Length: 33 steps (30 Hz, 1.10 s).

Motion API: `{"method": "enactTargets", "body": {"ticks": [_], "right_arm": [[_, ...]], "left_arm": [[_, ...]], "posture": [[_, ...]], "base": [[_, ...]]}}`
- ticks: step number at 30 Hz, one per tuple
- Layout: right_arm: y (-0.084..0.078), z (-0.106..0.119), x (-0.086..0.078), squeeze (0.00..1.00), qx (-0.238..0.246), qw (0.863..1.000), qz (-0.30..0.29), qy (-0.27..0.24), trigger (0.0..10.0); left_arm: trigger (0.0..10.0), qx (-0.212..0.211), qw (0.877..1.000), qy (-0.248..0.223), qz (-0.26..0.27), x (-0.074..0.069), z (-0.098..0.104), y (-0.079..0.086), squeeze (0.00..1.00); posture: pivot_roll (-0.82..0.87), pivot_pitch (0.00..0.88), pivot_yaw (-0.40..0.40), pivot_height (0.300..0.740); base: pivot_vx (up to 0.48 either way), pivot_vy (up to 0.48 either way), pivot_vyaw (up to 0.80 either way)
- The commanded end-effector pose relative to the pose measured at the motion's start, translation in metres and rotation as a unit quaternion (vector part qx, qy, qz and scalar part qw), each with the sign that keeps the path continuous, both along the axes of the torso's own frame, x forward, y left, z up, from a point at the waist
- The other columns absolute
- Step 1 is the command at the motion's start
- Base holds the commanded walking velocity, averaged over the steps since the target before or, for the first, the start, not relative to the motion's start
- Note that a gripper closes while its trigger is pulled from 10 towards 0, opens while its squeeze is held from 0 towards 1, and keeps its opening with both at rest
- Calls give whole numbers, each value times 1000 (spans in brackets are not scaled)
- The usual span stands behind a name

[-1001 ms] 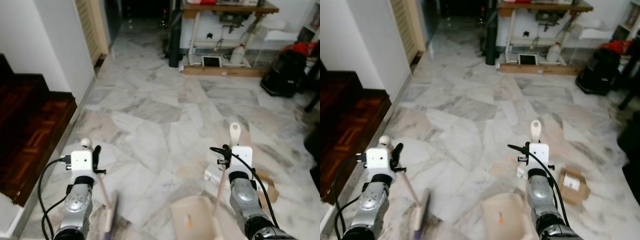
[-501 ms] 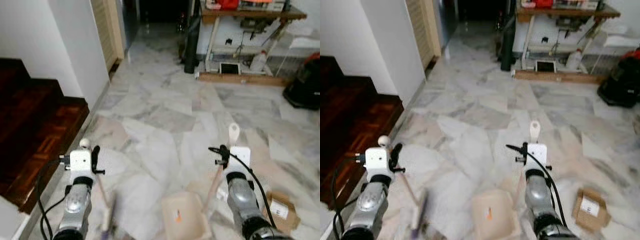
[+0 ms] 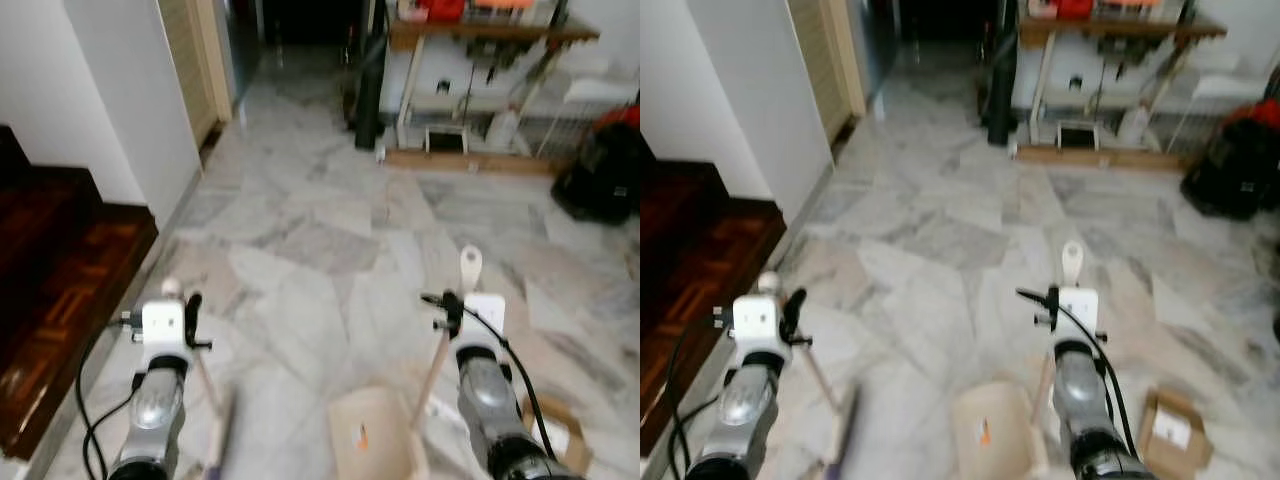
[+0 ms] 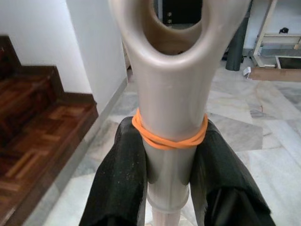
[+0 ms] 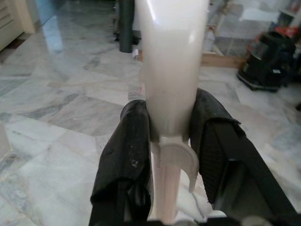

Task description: Sweep floor

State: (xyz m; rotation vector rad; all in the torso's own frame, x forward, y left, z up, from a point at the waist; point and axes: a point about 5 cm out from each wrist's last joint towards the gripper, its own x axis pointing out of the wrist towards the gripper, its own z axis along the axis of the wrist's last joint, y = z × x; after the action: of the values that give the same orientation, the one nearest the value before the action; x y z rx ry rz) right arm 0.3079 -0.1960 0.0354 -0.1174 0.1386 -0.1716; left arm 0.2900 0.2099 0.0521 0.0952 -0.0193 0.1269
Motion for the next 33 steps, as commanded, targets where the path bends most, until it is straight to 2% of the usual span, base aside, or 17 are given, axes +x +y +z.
{"method": "enactTargets", "body": {"ticks": [1, 18, 33], "right_arm": [[4, 12, 8, 0, -3, 1000, 10, -29, 10000], [5, 12, 8, 0, -2, 999, 11, -31, 10000], [2, 11, 8, 0, 4, 1000, 4, -25, 10000]], "left_arm": [[10000, 17, 1000, -14, 10, 2, 7, 9, 0], [10000, 15, 1000, -14, 7, 2, 7, 8, 0], [10000, 9, 1000, -12, 3, 2, 6, 7, 0]], "posture": [[41, 0, -10, 740], [40, 0, -9, 740], [37, 0, -11, 740]], "base": [[334, 0, 0], [323, 0, 0], [0, 0, 0]]}}
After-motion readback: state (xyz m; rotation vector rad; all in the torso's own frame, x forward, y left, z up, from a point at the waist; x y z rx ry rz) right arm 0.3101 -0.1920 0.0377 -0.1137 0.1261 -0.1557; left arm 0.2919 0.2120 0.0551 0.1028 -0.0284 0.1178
